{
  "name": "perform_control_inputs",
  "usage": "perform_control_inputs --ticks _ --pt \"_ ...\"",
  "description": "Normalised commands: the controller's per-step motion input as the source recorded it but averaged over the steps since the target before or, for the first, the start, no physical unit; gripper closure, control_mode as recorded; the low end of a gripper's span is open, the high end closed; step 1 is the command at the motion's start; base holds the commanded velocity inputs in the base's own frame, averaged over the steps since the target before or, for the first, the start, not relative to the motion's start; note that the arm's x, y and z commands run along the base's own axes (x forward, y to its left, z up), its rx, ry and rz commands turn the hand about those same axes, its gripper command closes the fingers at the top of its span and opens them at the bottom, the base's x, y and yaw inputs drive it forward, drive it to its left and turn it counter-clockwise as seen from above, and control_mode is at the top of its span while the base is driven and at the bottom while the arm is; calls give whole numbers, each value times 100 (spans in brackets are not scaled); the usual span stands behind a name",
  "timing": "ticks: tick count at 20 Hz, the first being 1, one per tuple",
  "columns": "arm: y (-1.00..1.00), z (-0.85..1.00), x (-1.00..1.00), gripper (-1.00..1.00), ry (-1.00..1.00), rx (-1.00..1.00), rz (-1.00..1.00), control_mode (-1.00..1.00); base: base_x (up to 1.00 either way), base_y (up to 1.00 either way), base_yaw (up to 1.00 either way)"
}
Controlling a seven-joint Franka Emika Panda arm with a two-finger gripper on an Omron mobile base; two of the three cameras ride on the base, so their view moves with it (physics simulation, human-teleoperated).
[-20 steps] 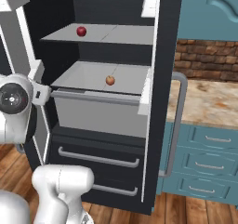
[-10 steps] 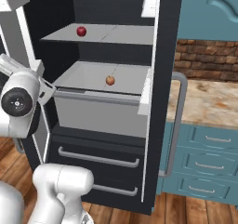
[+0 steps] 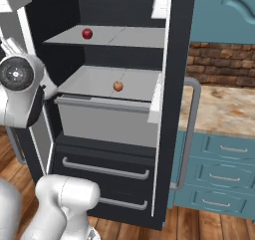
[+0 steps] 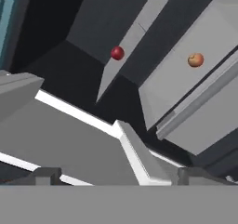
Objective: Retrieve the apple and peach from the fridge and place them into the bowl on the dining table.
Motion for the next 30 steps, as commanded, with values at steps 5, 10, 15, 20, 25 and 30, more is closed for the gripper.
perform_control_inputs --ticks 5,10,15,20,25,30 --pt "1 -28 4 -100 0 32 0 -100 0 0 0" --pt "17 -4 34 -100 17 34 0 -100 0 0 0" --pt "34 0 48 -100 25 29 0 -100 0 0 0" --pt "28 0 46 -100 18 18 6 -100 0 0 0" --pt "35 0 34 -100 5 2 16 -100 0 0 0" --pt "54 0 22 -100 0 0 13 -100 0 0 0"
